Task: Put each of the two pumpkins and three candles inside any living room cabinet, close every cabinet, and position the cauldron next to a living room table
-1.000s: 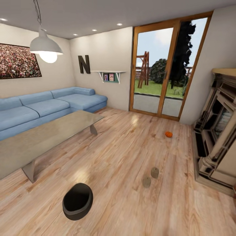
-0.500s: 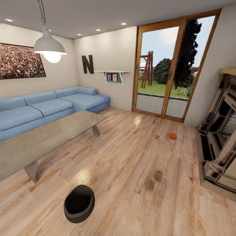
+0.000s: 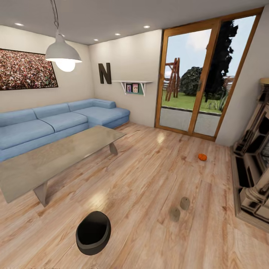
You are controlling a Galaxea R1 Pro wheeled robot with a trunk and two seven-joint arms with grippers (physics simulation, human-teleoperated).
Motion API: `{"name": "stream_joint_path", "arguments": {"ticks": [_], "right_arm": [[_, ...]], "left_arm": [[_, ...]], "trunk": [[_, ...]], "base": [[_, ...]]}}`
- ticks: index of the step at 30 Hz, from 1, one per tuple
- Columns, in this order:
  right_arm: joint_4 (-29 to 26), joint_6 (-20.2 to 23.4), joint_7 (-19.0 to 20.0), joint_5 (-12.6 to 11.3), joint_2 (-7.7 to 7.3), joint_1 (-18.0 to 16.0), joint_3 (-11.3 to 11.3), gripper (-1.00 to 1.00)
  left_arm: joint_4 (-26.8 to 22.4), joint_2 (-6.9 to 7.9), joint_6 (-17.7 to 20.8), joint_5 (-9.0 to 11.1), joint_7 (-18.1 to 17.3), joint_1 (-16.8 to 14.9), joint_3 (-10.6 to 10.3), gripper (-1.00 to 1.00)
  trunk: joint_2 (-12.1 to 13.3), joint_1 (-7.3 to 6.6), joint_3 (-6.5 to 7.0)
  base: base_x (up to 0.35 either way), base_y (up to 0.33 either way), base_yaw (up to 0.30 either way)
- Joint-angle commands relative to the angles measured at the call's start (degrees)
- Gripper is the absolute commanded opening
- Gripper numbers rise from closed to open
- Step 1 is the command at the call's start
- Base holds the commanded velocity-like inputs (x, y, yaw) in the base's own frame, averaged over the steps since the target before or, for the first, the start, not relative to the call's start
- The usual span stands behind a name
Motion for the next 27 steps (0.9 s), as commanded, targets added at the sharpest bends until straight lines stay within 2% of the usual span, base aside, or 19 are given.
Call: {"name": "stream_joint_path", "arguments": {"ticks": [1, 9, 16, 27], "right_arm": [[-0.11, 0.30, -0.08, -0.45, -0.03, -0.01, 0.19, 1.00], [-0.11, 0.30, -0.08, -0.45, -0.03, -0.01, 0.17, 1.00], [-0.11, 0.33, -0.08, -0.45, 0.01, -0.01, 0.17, 1.00], [-0.11, 0.32, -0.08, -0.45, 0.02, -0.01, 0.17, 1.00]], "left_arm": [[0.06, -0.01, -0.19, 0.16, 0.04, -0.04, 0.02, 1.00], [0.07, -0.01, -0.19, 0.16, 0.03, -0.04, 0.02, 1.00], [0.06, -0.01, -0.19, 0.16, 0.06, -0.04, 0.02, 1.00], [0.08, -0.01, -0.29, 0.16, 0.01, -0.04, -0.01, 1.00]], "trunk": [[-0.03, 0.00, -0.06], [-0.03, 0.00, -0.06], [-0.03, 0.00, -0.06], [-0.03, 0.00, -0.06]], "base": [[0.001, 0.000, 0.167], [0.000, 0.000, 0.254], [0.021, 0.000, 0.082], [0.112, 0.000, 0.177]]}}
